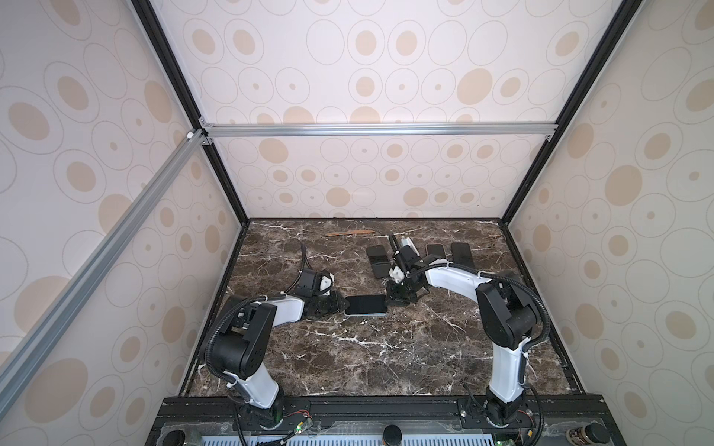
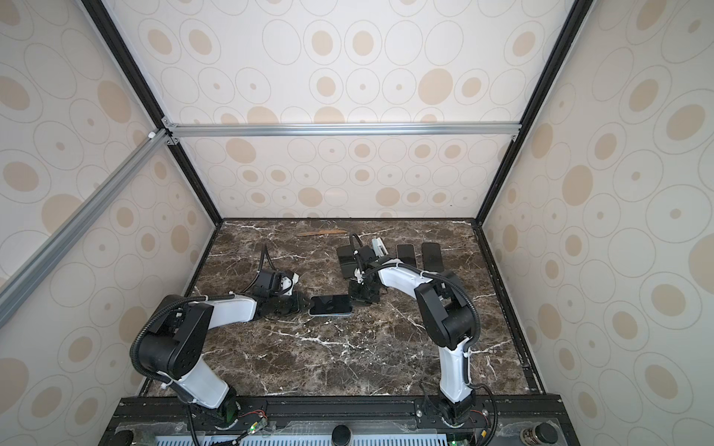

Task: Put the phone into the phone case
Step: 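Hold the cased phone with both grippers and press its rim into place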

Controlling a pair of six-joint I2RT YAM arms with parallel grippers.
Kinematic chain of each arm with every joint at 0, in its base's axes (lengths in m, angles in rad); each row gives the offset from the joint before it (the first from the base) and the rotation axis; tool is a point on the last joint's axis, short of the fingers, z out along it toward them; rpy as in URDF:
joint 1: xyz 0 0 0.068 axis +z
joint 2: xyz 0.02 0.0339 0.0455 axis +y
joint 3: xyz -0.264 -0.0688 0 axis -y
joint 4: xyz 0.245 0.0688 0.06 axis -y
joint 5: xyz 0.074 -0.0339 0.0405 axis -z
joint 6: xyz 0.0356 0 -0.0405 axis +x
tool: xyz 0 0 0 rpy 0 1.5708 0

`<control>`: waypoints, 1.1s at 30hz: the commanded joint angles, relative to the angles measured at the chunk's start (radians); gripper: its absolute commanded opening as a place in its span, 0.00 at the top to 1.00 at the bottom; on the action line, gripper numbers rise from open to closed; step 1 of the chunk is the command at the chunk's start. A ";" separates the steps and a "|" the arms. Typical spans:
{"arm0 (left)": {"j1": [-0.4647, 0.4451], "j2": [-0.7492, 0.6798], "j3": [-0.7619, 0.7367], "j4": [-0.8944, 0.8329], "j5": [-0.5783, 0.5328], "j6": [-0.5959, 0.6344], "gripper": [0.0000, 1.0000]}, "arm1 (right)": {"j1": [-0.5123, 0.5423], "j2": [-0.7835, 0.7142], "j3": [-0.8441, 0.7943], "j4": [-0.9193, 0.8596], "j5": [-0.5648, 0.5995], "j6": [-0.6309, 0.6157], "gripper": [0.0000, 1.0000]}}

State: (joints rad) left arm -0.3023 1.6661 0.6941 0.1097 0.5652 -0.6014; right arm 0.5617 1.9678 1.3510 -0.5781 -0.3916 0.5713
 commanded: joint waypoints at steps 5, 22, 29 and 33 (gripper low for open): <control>-0.004 0.053 -0.015 -0.104 0.004 0.021 0.69 | 0.006 0.053 -0.025 0.042 -0.079 0.017 0.89; -0.030 0.086 -0.080 -0.036 0.054 -0.041 0.72 | 0.066 0.170 -0.033 -0.006 -0.033 0.018 0.91; -0.066 0.098 -0.088 -0.047 0.026 -0.041 0.71 | 0.103 0.248 -0.020 -0.037 0.013 0.019 0.91; -0.065 0.089 -0.084 -0.072 0.000 -0.029 0.72 | 0.107 0.260 -0.015 -0.038 0.026 0.013 0.92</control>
State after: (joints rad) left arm -0.3054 1.6768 0.6571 0.1921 0.5957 -0.6323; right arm 0.5751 2.0525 1.4094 -0.6289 -0.4034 0.5938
